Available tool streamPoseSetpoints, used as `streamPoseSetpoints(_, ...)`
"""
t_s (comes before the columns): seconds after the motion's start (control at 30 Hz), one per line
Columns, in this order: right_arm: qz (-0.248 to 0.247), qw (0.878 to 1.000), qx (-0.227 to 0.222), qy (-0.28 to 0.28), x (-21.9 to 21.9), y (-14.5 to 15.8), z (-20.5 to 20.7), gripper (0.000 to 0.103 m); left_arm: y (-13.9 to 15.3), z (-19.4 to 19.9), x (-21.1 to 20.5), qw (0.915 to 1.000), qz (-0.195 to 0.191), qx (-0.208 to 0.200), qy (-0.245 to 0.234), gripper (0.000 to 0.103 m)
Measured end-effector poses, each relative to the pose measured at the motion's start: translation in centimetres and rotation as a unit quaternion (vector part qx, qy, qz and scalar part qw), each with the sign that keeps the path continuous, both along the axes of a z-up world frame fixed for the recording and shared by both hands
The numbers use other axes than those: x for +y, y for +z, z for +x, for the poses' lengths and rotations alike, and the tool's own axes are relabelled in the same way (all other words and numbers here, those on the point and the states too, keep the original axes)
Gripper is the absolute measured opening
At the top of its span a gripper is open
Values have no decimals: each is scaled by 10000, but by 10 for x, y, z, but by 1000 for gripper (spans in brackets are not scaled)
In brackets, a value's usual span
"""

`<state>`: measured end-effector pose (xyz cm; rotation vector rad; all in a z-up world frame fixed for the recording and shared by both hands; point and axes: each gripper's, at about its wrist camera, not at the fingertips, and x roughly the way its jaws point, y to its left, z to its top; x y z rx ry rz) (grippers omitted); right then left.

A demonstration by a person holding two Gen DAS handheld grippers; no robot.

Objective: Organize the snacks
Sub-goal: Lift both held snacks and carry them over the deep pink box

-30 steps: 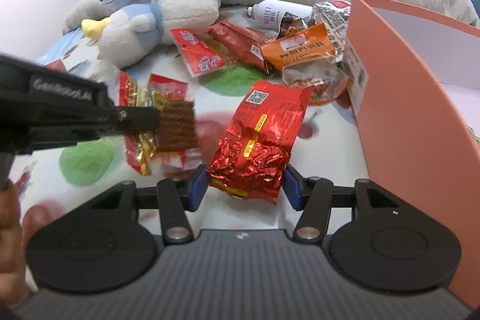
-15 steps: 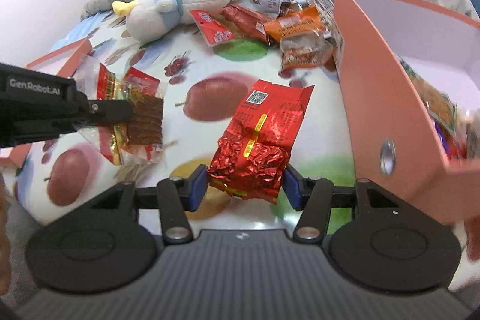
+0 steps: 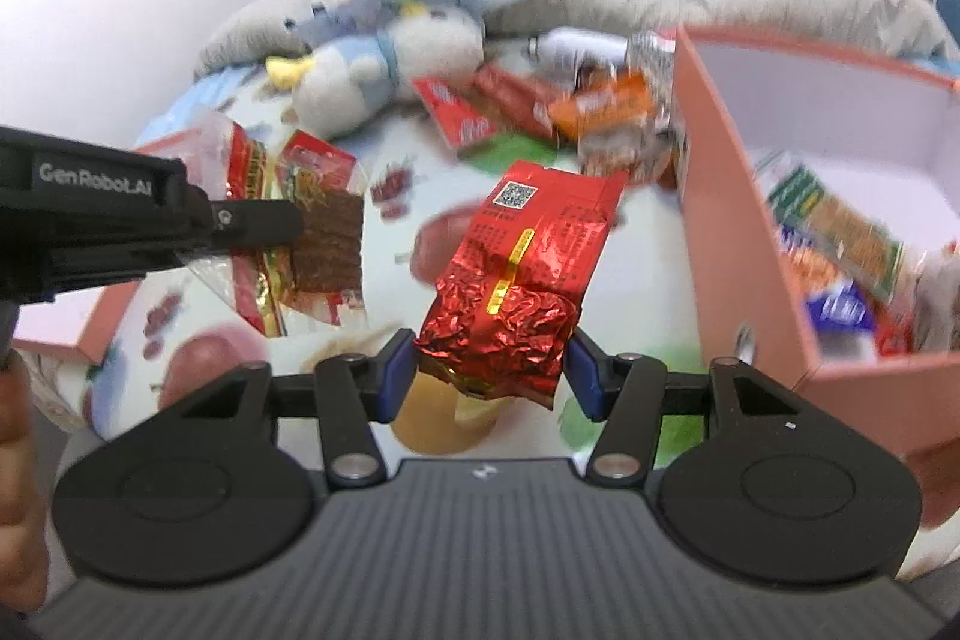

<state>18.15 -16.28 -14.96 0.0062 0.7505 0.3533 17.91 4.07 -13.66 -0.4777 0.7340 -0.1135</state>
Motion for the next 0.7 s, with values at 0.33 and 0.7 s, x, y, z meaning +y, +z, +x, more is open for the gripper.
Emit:
streamPoseSetpoints(0.33,221,9974,-689,-32,-18,58,1,56,65,16,-17,9982,309,-448,-255,4)
streamPoseSetpoints(0.7,206,9891,-1453,-67,-44,115,10,56,121,27,-32,9944,372,-936,-330,4)
